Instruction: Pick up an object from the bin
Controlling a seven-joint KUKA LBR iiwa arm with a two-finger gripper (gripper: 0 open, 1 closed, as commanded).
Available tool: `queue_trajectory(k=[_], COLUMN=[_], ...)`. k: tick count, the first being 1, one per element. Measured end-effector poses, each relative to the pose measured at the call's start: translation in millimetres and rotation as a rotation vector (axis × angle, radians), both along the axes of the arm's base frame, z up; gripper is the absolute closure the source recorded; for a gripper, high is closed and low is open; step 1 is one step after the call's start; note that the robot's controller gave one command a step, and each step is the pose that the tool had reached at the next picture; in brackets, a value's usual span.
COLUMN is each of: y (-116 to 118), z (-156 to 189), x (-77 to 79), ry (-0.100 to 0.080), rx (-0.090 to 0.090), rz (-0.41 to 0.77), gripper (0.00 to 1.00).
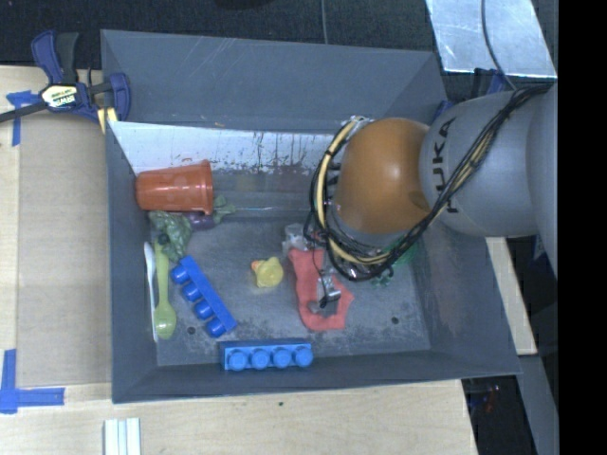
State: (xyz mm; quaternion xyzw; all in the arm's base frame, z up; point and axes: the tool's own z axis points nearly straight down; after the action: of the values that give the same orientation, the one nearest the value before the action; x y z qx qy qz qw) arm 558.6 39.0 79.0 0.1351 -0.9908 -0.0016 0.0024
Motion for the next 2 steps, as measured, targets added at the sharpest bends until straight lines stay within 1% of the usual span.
queue_trajectory(k=[1, 2], y=[-3.7, -35.2], z=[-6.5, -5.8], x=[21.2, 16.0], ry=[-0.004, 0.002], rx=[0.000, 0.001], rz=[0.090, 0.038], gripper=[0.00, 0.00])
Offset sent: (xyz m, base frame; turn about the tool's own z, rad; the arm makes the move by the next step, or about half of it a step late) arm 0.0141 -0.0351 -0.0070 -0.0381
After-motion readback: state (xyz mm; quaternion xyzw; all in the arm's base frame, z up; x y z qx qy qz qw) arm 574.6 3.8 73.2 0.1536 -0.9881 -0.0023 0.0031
